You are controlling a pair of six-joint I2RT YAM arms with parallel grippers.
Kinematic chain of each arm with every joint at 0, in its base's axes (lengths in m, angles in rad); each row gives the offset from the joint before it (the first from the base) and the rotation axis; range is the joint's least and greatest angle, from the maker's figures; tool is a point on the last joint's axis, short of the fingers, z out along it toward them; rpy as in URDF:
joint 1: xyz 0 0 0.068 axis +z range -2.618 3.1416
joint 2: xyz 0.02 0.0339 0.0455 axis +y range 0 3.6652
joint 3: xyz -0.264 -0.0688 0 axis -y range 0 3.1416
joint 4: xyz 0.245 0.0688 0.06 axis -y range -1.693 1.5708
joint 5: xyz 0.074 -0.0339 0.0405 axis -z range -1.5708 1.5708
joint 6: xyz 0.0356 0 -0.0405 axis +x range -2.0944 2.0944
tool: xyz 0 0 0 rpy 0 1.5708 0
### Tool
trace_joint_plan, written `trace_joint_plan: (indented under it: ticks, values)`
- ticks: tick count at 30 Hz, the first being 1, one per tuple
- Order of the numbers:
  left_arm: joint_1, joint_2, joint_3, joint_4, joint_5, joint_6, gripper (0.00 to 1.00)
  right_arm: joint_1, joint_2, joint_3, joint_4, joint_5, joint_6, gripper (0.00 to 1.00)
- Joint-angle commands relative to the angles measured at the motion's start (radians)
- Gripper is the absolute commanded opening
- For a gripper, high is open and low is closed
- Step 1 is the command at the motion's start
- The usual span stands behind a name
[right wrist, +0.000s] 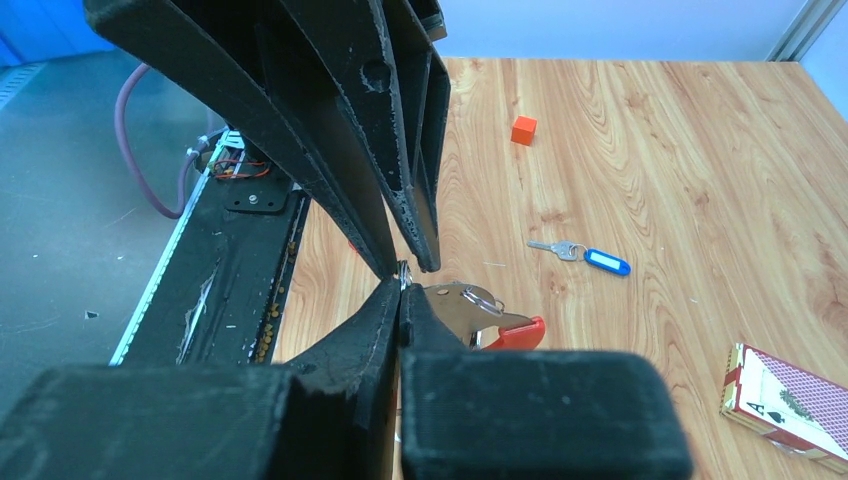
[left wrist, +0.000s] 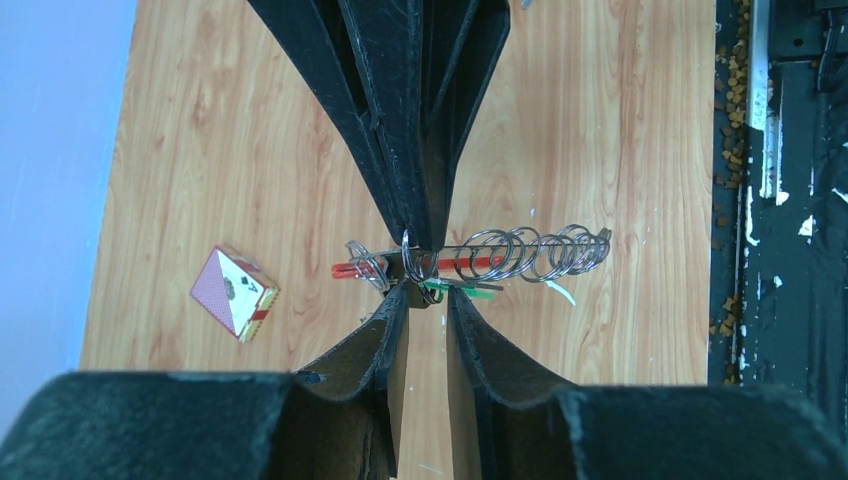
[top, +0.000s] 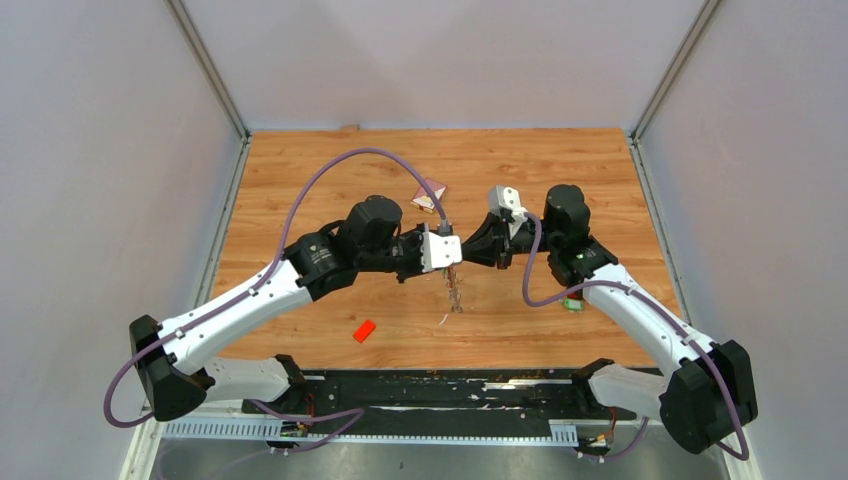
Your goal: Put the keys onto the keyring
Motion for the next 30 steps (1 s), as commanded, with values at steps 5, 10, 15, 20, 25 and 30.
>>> trace_joint_plan:
  ticks: [5,10,15,20,25,30]
  values:
    - [0.006,-0.013,-0.016,0.052,0.000,-0.020,0.27,-0.002,-0.028,0.039,0.026,-0.023,-0.017,0.00]
    - [0.006,0.005,-0.008,0.049,0.024,-0.032,0.22,-0.002,-0.028,0.039,0.024,-0.023,-0.018,0.00]
    - [0.006,0.016,0.006,0.039,0.037,-0.038,0.14,-0.003,-0.027,0.037,0.024,-0.023,-0.018,0.00]
    - [0.006,0.025,0.011,0.032,0.049,-0.039,0.04,-0.002,-0.028,0.039,0.028,-0.020,-0.013,0.00]
    - [0.006,0.033,-0.003,0.049,0.054,-0.057,0.00,-0.002,-0.030,0.044,0.045,0.023,0.038,0.00]
    - [0.006,0.063,0.013,0.063,0.038,-0.091,0.00,-0.002,-0.019,0.044,0.090,0.080,0.131,0.00]
